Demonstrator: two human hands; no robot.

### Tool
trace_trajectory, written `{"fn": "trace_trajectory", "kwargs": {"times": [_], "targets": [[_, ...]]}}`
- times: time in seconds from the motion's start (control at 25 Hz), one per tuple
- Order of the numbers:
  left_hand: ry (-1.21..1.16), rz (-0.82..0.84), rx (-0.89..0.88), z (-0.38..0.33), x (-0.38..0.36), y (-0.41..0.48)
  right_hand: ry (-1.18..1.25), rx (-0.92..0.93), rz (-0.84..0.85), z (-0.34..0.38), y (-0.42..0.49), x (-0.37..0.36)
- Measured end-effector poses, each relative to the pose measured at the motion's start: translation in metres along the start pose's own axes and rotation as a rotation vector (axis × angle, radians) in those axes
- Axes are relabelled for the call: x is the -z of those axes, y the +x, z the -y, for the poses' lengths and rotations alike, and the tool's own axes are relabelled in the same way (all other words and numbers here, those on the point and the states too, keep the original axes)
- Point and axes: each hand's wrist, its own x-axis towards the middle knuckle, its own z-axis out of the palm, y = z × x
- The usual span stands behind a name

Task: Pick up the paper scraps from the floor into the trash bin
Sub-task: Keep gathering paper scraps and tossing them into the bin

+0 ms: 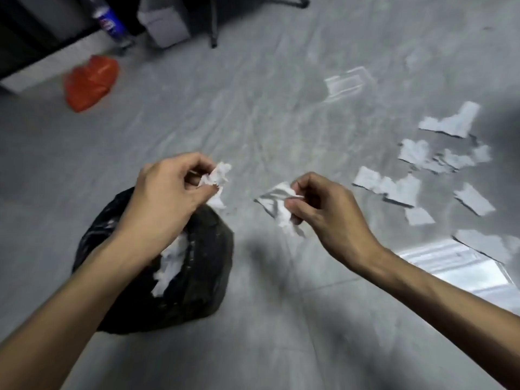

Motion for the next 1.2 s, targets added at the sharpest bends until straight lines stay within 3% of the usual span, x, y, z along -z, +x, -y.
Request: {"fn": "trace_trajectory", "kwargs": {"times": [0.12, 0.2, 0.32, 0.4, 0.48, 0.6, 0.72, 1.0, 1.12, 1.2], "targets": [[0.085, -0.042, 0.215, 0.080, 0.008, -0.015, -0.070, 0.342, 0.101, 0.047, 0.037, -0.061], [0.093, 0.050, 0.355, 0.124, 0.006, -0.030, -0.066, 0.454, 0.191, 0.065, 0.054, -0.101], [0.090, 0.224, 0.499, 0.160, 0.002, -0.042, -0.235, 0.426, 0.441, 0.070, 0.067, -0.149], [0.064, 0.141, 0.526, 0.164, 0.004, -0.039, -0.374, 0.386, 0.566, 0.065, 0.072, -0.162], [0.066, 0.003, 0.522, 0.156, 0.010, -0.035, -0.362, 0.345, 0.570, 0.063, 0.072, -0.157], [0.096, -0.102, 0.387, 0.119, 0.007, -0.027, -0.207, 0.185, 0.467, 0.048, 0.065, -0.110], [0.022, -0.048, 0.187, 0.057, -0.017, -0.009, -0.228, 0.054, 0.347, 0.016, 0.052, -0.029], [-0.215, 0.307, -0.081, -0.084, -0.153, 0.014, -0.853, -0.314, 0.089, -0.114, -0.019, 0.212], [-0.159, 0.438, -0.128, -0.104, -0.209, 0.015, -0.996, -0.445, 0.098, -0.172, -0.057, 0.258], [-0.020, 0.532, -0.161, -0.111, -0.244, 0.018, -1.025, -0.416, 0.077, -0.201, -0.078, 0.265]]}}
